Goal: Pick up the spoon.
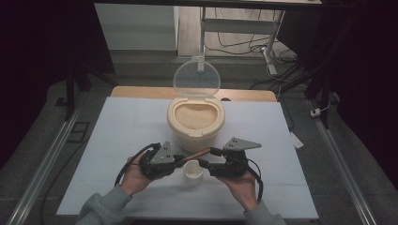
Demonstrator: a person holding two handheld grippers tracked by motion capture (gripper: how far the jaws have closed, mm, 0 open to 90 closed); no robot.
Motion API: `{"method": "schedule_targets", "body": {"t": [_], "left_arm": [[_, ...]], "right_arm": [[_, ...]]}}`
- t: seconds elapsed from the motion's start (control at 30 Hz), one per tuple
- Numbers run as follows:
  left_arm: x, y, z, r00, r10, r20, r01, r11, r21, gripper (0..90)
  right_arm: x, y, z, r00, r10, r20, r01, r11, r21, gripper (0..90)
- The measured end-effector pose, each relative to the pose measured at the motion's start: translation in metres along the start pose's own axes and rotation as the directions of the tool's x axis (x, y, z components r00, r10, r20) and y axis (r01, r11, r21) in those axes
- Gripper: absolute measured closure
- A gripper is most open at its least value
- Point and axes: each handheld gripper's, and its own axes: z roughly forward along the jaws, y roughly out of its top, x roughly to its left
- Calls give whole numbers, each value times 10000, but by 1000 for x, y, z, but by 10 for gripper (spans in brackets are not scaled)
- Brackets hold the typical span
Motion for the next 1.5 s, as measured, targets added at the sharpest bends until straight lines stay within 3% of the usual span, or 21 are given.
{"method": "schedule_targets", "body": {"t": [0.2,0.3,0.5,0.6,0.8,1.0,1.13,1.2,1.33,1.47,1.5], "left_arm": [[-5,1,3,9999,154,-8,-154,9999,18,791],[-8,2,5,9996,289,-40,-289,9996,55,792],[-12,5,6,9985,532,-148,-530,9985,116,794],[-13,5,4,9982,550,-229,-548,9985,68,796],[-13,5,5,9975,598,-379,-595,9982,91,799],[-13,4,6,9970,694,-346,-690,9975,116,802],[-13,4,5,9972,679,-300,-679,9977,9,801],[-13,4,5,9974,646,-310,-647,9979,-25,800],[-11,3,5,9991,284,-313,-292,9992,-269,765],[-8,1,2,9985,-201,-510,177,9987,-472,560],[-7,1,1,9977,-375,-566,344,9979,-546,462]], "right_arm": [[-1,-1,2,9973,732,-109,-734,9970,-244,443],[-3,-1,-1,9887,1476,-277,-1491,9868,-631,495],[-2,-2,-1,9841,1765,-201,-1776,9800,-893,545],[-1,-2,-4,9793,1965,-493,-2012,9714,-1262,615],[3,1,-7,9769,1896,-983,-2031,9670,-1541,704],[10,4,-9,9771,1339,-1654,-1640,9690,-1845,818],[10,4,-10,9758,1160,-1853,-1530,9678,-1999,829],[9,3,-10,9724,1287,-1946,-1690,9636,-2070,831],[6,1,-11,9678,1454,-2053,-1896,9579,-2155,833],[3,1,-15,9676,1466,-2054,-1963,9488,-2474,834],[2,1,-18,9687,1392,-2055,-1918,9454,-2636,834]]}}
